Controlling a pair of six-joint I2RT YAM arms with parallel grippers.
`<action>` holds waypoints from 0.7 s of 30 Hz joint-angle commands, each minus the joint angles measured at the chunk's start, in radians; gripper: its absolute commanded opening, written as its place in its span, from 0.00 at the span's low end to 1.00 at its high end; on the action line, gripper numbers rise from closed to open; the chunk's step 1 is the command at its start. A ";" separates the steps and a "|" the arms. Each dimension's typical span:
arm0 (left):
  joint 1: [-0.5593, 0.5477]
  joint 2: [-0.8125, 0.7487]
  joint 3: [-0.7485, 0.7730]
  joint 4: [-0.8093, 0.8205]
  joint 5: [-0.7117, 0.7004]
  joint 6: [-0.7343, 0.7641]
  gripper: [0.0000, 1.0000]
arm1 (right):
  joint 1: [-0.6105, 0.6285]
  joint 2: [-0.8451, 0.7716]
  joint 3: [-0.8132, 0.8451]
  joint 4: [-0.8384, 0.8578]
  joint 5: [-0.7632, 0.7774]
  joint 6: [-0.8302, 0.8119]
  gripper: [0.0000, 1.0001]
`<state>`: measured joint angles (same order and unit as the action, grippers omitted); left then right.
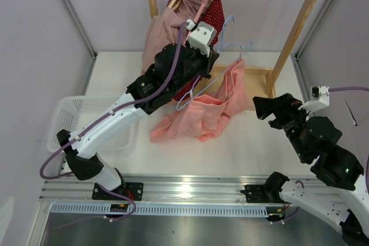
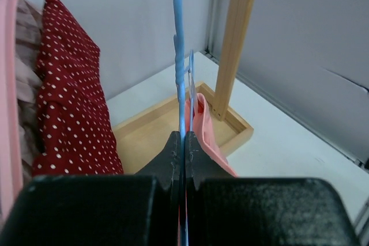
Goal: Place the skirt on the hanger
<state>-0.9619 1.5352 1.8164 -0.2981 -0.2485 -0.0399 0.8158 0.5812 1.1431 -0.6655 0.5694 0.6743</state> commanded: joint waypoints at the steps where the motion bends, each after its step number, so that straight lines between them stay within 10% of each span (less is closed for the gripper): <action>1: 0.003 0.043 0.142 0.002 -0.077 0.037 0.00 | -0.001 0.031 0.061 0.003 0.032 -0.025 0.87; 10: 0.011 0.236 0.492 -0.055 -0.135 0.074 0.00 | -0.003 0.048 0.102 -0.006 0.029 -0.042 0.87; 21: 0.043 0.307 0.469 0.178 -0.218 0.075 0.00 | -0.004 0.078 0.113 -0.002 0.024 -0.064 0.88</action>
<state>-0.9329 1.8580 2.2620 -0.3187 -0.4416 0.0097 0.8158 0.6399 1.2270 -0.6830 0.5766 0.6319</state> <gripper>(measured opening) 0.016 0.874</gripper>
